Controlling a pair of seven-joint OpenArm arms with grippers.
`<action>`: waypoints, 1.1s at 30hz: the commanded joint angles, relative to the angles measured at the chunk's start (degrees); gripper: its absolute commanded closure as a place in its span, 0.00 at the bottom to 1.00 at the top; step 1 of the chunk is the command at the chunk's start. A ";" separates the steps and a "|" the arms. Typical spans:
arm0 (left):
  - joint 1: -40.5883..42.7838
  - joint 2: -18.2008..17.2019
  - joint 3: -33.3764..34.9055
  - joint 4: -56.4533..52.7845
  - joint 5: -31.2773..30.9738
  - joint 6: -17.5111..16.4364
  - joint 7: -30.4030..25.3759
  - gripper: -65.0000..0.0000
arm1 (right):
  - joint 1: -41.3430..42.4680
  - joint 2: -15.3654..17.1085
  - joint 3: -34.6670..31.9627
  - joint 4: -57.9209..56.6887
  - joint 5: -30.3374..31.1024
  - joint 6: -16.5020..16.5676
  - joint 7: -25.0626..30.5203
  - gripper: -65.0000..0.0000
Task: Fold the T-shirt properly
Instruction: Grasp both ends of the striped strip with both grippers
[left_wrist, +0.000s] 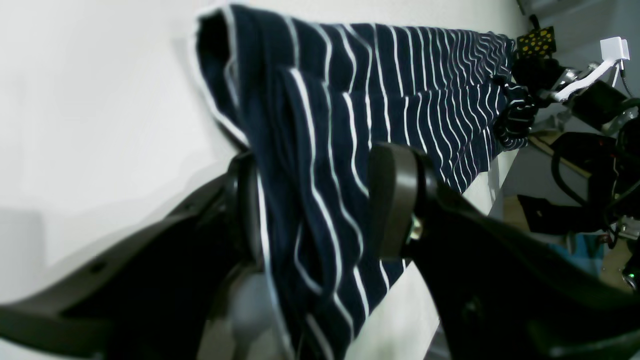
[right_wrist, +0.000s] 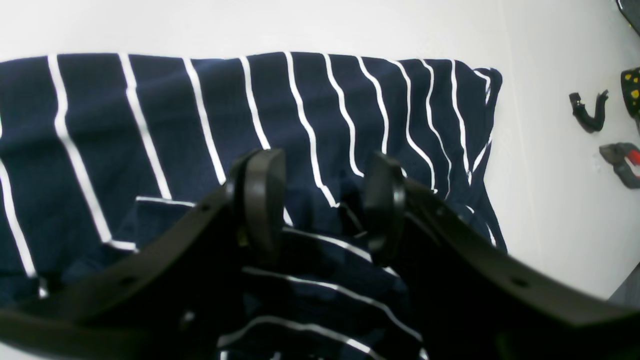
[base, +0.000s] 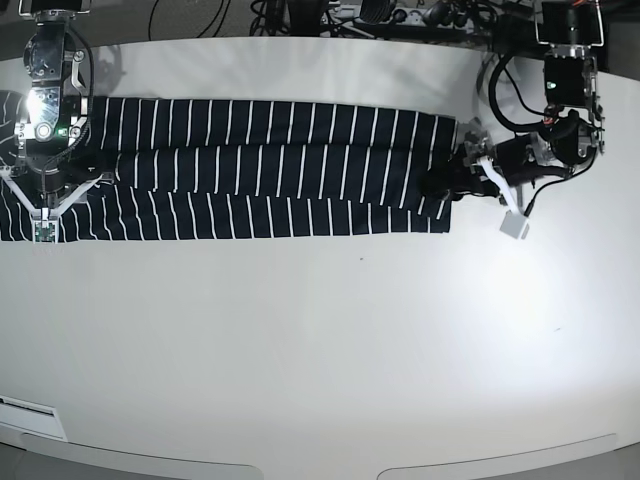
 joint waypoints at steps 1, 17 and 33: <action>0.17 1.11 0.42 -0.15 -0.17 1.20 2.01 0.49 | 0.59 1.01 0.33 0.90 -0.50 0.00 0.94 0.56; -6.73 -3.52 0.37 0.09 2.86 0.37 2.64 1.00 | 1.11 1.14 0.33 1.86 0.98 5.81 4.52 0.57; -9.11 -14.99 -7.06 0.07 3.65 0.33 1.55 1.00 | 1.66 0.96 0.33 6.21 16.35 18.03 4.31 1.00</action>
